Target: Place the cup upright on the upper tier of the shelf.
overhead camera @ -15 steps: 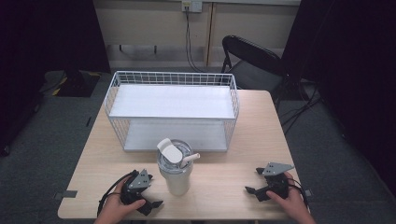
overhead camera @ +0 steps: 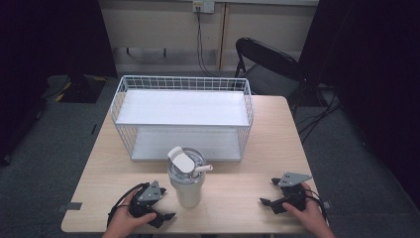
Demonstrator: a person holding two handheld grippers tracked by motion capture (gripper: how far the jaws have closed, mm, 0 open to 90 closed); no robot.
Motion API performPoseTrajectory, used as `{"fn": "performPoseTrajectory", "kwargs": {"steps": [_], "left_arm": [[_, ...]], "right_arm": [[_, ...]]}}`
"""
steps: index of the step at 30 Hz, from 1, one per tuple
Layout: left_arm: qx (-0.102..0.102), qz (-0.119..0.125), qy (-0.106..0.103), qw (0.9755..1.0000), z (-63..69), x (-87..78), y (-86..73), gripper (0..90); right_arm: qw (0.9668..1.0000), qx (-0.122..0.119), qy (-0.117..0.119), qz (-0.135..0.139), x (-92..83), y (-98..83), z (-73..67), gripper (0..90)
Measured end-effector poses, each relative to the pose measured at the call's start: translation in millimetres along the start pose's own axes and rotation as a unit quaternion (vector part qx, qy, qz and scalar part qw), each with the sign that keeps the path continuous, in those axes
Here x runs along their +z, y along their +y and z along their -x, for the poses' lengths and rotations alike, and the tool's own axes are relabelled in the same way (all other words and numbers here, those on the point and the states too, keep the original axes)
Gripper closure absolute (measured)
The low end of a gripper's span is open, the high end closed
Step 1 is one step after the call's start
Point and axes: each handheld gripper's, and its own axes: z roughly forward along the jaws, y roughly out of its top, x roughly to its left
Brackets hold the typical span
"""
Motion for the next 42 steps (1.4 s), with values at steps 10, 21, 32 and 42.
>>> {"fn": "performPoseTrajectory", "kwargs": {"steps": [10, 21, 32, 42], "left_arm": [[-0.009, 0.006, -0.021, 0.9997, 8.0, 1.0, 12.8, 16.1], [-0.021, 0.05, -0.028, 0.9981, 6.1, -12.8, 29.1, 16.1], [-0.026, 0.075, -0.03, 0.9964, 3.6, -19.0, 37.8, 16.1], [-0.037, 0.108, -0.026, 0.9932, 0.7, -21.2, 46.4, 15.6]], "right_arm": [[1.0, 0.0, 0.0, 0.0, 0.1, 0.1, 0.1, 10.2], [1.0, -0.001, 0.001, 0.0, 0.3, 0.2, 0.4, 10.2], [1.0, -0.001, 0.001, 0.0, 0.3, 0.3, 0.4, 10.2], [1.0, -0.001, 0.001, 0.0, 0.4, 0.3, 0.4, 10.2]]}}
